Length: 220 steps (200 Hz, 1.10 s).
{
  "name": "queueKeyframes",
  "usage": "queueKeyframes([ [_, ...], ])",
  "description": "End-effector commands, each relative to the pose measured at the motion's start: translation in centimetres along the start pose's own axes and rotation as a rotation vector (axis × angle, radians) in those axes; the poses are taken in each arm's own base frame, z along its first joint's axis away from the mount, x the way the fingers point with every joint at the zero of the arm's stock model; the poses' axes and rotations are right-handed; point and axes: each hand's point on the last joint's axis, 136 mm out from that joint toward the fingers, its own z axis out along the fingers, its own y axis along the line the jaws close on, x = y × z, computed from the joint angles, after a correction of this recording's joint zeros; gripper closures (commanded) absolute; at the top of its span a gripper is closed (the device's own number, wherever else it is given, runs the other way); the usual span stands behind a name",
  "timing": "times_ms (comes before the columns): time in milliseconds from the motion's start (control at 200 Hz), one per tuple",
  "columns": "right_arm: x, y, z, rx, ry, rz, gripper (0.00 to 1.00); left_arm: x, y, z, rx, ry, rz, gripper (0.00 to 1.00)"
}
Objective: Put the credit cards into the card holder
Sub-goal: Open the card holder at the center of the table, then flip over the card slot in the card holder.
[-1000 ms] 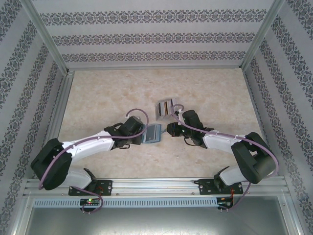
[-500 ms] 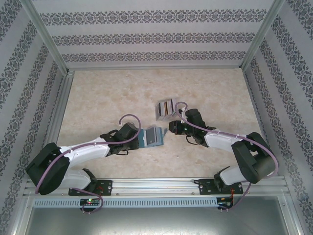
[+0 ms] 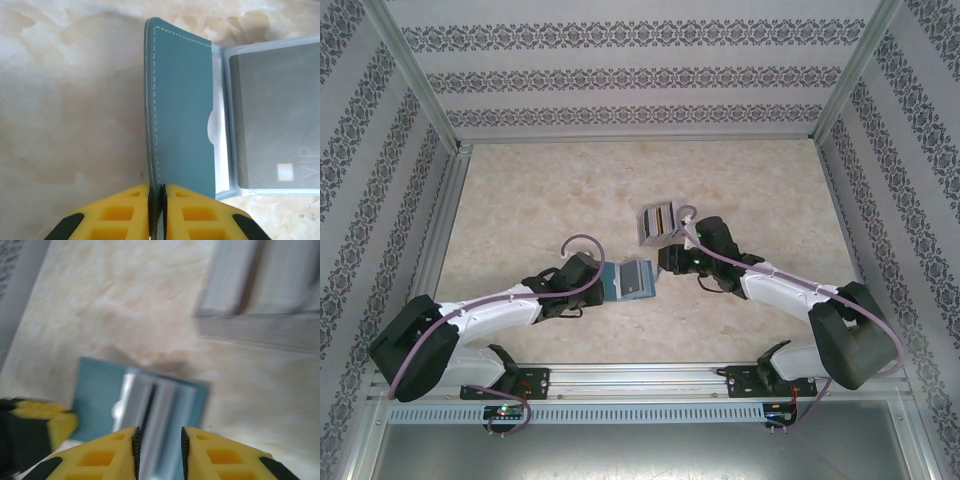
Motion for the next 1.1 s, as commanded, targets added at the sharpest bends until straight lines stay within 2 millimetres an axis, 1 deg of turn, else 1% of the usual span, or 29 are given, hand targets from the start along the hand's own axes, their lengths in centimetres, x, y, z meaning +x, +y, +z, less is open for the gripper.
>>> queueKeyframes([
  [0, 2.0, 3.3, 1.2, -0.089, 0.135, -0.026, 0.69, -0.3, -0.3, 0.5, 0.023, -0.013, -0.024, 0.85],
  [50, 2.8, 3.9, 2.1, -0.101, 0.183, -0.018, 0.69, -0.2, -0.1, 0.5, 0.017, -0.009, -0.024, 0.85],
  [110, 3.5, 4.2, 3.1, -0.111, 0.234, 0.003, 0.69, 0.0, 0.2, 0.4, 0.003, -0.005, -0.023, 0.86],
  [185, 4.0, 3.6, 3.9, -0.085, 0.252, 0.023, 0.69, 0.2, 0.4, 0.2, 0.002, -0.006, -0.025, 0.86],
  [245, 4.1, 3.1, 4.2, -0.06, 0.257, 0.025, 0.69, 0.2, 0.5, 0.1, 0.009, -0.012, -0.028, 0.86],
  [370, 4.1, 2.5, 4.2, -0.022, 0.265, 0.013, 0.69, 0.4, 0.7, 0.0, 0.015, -0.019, -0.04, 0.86],
  [580, 4.0, 1.9, 3.4, 0.029, 0.257, -0.015, 0.69, 0.6, 0.7, 0.2, 0.022, -0.019, -0.046, 0.86],
  [719, 4.5, 1.4, 3.8, 0.045, 0.286, -0.009, 0.69, 0.6, 0.6, 0.4, 0.026, -0.019, -0.048, 0.86],
  [1094, 5.0, 2.5, 5.0, 0.025, 0.315, -0.021, 0.69, 0.8, 0.5, 0.3, 0.033, -0.024, -0.049, 0.86],
])
